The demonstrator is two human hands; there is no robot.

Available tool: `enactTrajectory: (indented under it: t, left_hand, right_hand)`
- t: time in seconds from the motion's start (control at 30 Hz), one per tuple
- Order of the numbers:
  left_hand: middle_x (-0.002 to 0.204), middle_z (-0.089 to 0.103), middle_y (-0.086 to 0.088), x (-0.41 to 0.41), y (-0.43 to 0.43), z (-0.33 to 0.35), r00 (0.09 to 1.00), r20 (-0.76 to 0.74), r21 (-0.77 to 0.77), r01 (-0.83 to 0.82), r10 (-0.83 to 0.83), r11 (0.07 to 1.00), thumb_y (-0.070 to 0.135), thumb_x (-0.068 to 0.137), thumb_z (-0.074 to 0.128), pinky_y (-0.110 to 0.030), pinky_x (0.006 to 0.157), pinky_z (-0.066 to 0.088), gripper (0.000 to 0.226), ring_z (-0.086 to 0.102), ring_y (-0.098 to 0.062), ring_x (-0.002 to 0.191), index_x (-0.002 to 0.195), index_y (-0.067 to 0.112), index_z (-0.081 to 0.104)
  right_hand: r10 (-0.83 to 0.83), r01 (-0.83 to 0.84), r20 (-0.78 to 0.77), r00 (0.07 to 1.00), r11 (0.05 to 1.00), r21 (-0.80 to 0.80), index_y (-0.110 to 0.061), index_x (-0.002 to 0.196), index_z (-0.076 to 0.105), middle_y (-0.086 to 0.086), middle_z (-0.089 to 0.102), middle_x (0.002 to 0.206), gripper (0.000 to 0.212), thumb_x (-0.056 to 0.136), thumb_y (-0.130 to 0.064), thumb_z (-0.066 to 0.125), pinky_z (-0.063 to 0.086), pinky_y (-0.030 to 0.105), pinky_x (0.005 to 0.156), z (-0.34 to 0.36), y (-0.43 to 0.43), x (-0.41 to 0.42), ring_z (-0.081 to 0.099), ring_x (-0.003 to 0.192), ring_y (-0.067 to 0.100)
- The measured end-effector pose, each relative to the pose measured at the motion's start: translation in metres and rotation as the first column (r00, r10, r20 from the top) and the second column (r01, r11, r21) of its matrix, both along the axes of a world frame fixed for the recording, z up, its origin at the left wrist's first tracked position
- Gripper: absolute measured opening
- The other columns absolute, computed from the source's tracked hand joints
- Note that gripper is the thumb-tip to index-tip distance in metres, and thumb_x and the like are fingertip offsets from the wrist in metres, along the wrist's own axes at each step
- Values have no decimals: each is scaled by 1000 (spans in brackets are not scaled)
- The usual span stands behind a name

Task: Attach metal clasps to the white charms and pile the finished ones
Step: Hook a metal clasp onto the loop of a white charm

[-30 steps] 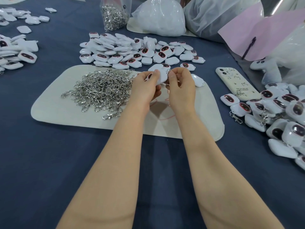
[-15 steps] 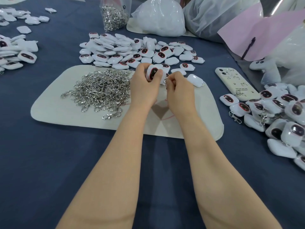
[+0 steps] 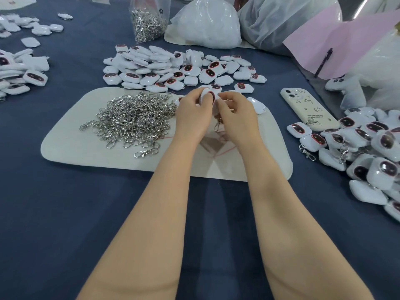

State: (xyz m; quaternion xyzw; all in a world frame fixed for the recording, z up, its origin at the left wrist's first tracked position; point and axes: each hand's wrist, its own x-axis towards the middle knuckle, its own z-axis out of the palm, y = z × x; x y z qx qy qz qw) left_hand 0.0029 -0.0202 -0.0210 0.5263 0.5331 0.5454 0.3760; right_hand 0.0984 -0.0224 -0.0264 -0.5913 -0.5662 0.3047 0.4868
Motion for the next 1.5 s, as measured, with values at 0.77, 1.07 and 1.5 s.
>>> enactTrajectory:
  t: [0.77,1.07,1.5]
  left_hand:
    - [77,58,-7,232,-46,61,872,86,-77,489,-483,869,33,101,32,-39,82,47,42,57,-24,82,71,12,51]
    - [64,50,0,249,-46,44,862,-8,-154,500,-507,852,28,99,39,-31,71,42,42,48,-19,69,60,15,47]
    - [88,61,1,149,-14,52,977,209,-42,55,-45,998,15,92,48,-23,69,45,11,56,-13,80,83,17,55]
  right_hand:
    - [-745,727,61,665,663,177,-10,123,51,9,55,124,30,95,-18,43,37,35,100,44,-57,187,44,118,26]
    - [-702,725,353,618,683,88,-12,128,53,9,51,134,32,99,-19,41,30,23,101,22,-51,212,42,126,24]
    - [-333,333,-14,943,937,109,-16,96,60,-3,63,92,15,88,-14,48,43,28,73,28,-21,98,55,82,11]
